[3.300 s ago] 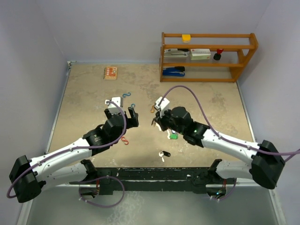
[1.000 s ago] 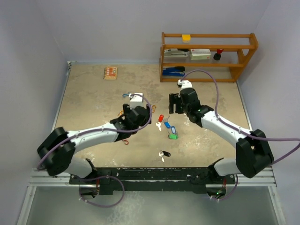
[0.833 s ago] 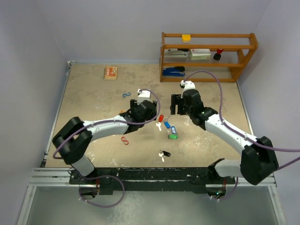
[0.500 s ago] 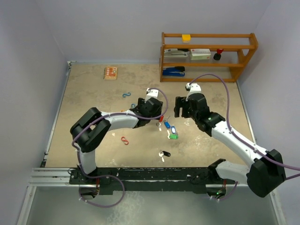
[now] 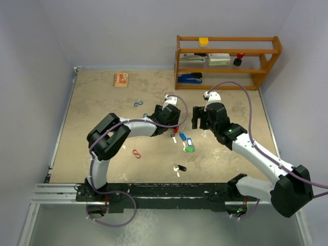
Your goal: Put the keys on the keyring
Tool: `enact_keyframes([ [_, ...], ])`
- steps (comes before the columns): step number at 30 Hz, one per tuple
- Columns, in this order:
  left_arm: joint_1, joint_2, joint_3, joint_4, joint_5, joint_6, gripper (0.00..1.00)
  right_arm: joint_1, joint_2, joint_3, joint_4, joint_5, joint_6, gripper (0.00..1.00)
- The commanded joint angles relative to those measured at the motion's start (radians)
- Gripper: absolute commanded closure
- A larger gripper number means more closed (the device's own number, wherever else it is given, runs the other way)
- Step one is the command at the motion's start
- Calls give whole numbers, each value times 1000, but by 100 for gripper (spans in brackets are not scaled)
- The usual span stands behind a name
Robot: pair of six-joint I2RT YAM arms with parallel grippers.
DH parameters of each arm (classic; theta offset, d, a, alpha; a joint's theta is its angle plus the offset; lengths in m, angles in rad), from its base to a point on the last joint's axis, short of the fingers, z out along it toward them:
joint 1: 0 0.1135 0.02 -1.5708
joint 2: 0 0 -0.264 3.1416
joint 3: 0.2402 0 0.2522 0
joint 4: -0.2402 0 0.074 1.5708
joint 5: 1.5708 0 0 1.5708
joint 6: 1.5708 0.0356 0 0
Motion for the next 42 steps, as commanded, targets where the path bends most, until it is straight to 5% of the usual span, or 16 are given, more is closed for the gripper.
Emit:
enact_keyframes([
  [1,24,21,43,43,0,18,26,-5,-19,1,2,25,-15,18],
  [20,51,31,5,36,65,-11,60,-8,5,5,8,29,-14,18],
  [27,52,31,-12,32,74,-22,100,-9,10,-1,11,18,-15,19],
  [42,57,-306,-140,-15,-8,-37,100,39,218,34,37,-166,-62,31],
])
